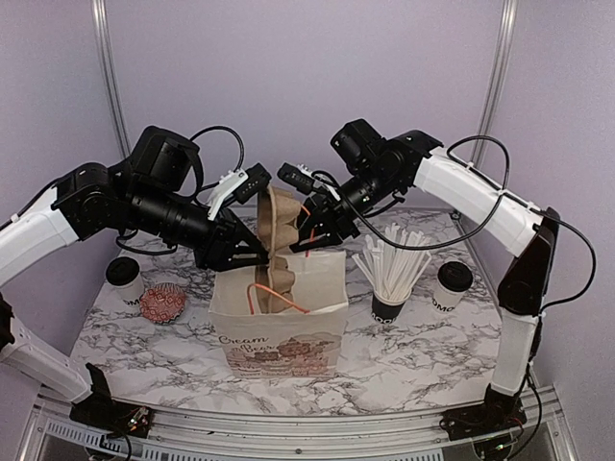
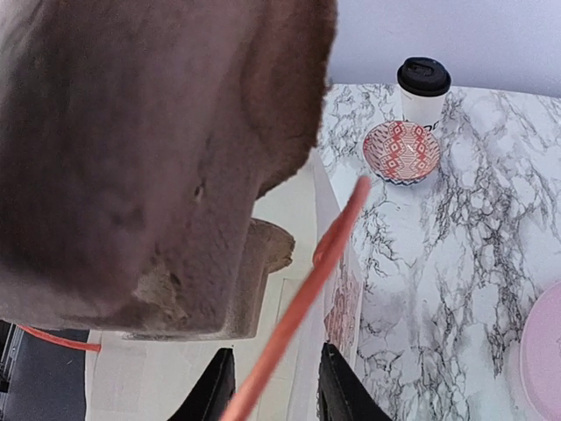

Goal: Pack the takeout coffee

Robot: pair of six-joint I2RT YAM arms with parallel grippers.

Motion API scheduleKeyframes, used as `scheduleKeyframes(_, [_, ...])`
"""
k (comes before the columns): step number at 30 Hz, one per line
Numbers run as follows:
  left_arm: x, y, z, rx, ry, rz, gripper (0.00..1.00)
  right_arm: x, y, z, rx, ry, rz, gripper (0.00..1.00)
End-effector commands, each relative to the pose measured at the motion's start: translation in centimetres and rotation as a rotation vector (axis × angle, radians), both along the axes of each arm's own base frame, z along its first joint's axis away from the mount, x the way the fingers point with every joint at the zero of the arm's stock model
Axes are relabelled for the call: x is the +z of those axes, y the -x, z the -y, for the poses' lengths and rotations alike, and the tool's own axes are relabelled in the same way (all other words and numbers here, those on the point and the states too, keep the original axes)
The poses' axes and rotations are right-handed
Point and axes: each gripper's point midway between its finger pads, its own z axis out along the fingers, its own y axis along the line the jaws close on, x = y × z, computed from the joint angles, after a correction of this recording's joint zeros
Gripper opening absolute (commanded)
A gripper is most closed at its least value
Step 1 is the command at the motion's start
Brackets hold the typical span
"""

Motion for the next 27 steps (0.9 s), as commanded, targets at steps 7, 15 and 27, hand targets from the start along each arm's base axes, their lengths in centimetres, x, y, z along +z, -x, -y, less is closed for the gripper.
scheduleKeyframes(7, [0.3,0.9,0.0,-0.031,-0.005,-0.009,0.33,3.2,-1.4,3.3,-0.007,-0.076,0.042,0.55])
scheduleKeyframes(15, [-2.8,3.1,0.4,-0.095,-0.208,-0.046,0.33,5.0,-1.7,6.2,-0.047,-0.102,0.104,0.59])
scheduleKeyframes(27, [-6.9,3.0,-0.4,-0.067,-0.511,0.03,0.32,6.0,-1.9,8.9,-0.08,-0.139,0.118,0.6])
